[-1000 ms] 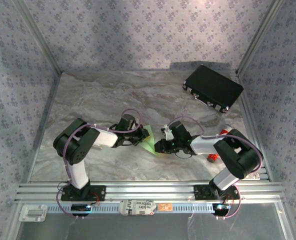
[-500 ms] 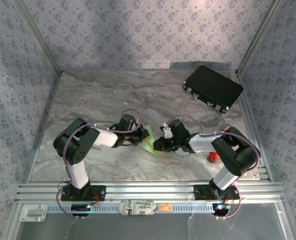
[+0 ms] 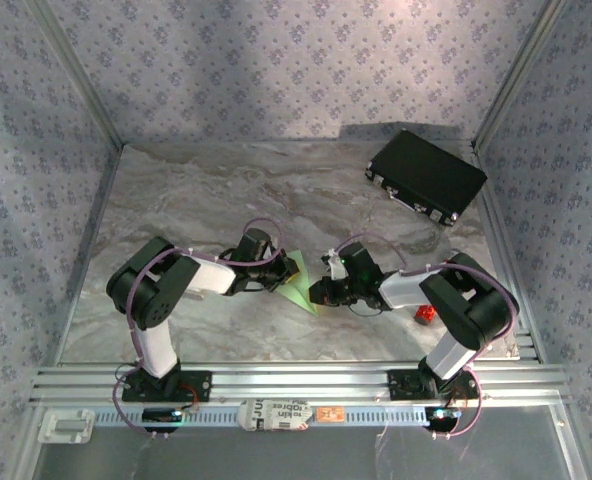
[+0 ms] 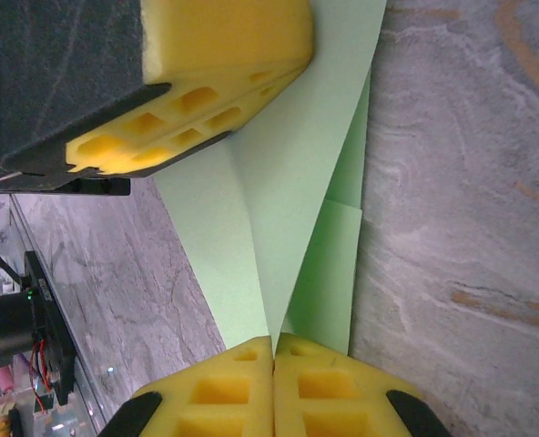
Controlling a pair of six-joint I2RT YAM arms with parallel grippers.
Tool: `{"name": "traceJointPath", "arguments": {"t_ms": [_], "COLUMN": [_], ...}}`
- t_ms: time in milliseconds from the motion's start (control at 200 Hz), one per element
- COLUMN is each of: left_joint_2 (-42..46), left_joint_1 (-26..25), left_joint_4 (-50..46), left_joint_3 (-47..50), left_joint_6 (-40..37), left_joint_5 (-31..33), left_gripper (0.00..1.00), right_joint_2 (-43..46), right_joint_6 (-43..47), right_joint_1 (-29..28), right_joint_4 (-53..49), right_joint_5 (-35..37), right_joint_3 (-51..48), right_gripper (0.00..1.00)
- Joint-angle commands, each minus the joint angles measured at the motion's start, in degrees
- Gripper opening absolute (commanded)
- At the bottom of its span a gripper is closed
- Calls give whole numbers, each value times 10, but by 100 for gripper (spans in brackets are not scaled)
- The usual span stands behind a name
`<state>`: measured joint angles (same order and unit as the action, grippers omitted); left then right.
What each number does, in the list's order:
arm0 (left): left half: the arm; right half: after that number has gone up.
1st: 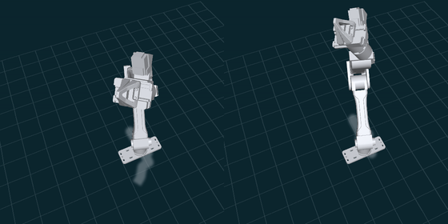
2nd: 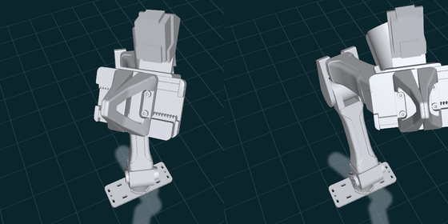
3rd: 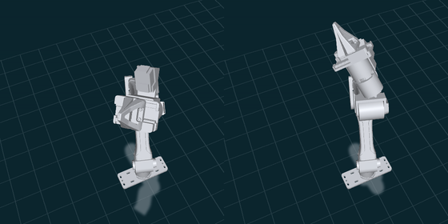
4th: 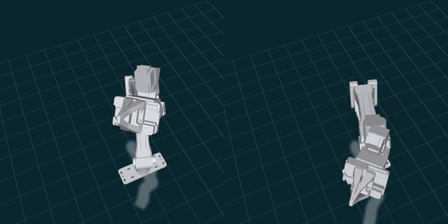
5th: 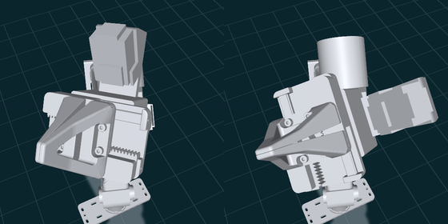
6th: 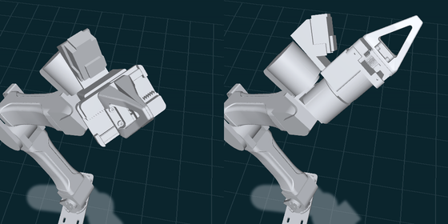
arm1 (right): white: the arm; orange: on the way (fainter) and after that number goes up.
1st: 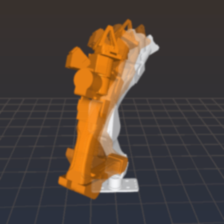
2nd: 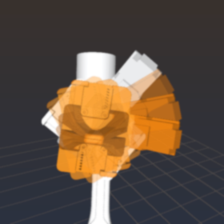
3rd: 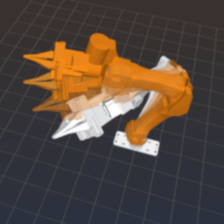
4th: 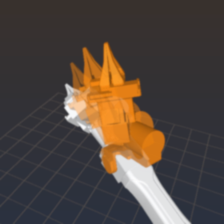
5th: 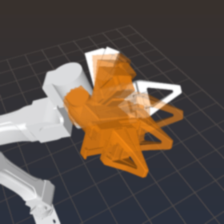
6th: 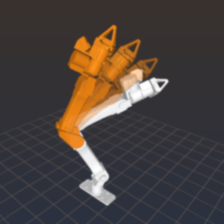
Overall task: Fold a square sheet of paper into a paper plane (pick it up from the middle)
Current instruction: Fourth fold the wing at the center of the table.
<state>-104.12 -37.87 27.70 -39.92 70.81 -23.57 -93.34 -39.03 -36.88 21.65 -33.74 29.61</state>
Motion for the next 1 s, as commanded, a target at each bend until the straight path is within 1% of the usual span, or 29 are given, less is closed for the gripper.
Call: {"name": "traceJointPath", "arguments": {"t_ms": [0, 130, 225, 310, 370, 495, 700, 994], "left_joint_2": [-25, -26, -26, -26, -26, -26, -26, -26], "left_joint_1": [6, 6, 6, 5, 5, 5, 4, 5], "left_joint_4": [-38, -33, -33, -31, -30, -25, -26, -24], "left_joint_3": [20, 23, 24, 25, 26, 27, 28, 29], "left_joint_6": [-3, -1, -1, -1, 0, 2, 2, 3], "left_joint_5": [37, 37, 37, 36, 37, 36, 36, 36], "left_gripper": [3, 3, 3, 3, 3, 3, 3, 3], "right_joint_2": [-8, 5, 31, 46, 49, 37, 21, 6], "right_joint_6": [4, 0, 1, 6, 12, 15, -5, 0], "right_joint_1": [-7, -9, -8, -6, -6, -6, -12, -14], "right_joint_4": [-25, -31, -45, -65, -81, -86, -48, -57], "right_joint_5": [-26, -24, -18, -17, -18, -23, -34, -40], "right_joint_3": [-20, -24, -17, 0, 12, 10, -23, -36], "right_gripper": [8, 8, 12, 12, 9, 6, 6, 7]}}
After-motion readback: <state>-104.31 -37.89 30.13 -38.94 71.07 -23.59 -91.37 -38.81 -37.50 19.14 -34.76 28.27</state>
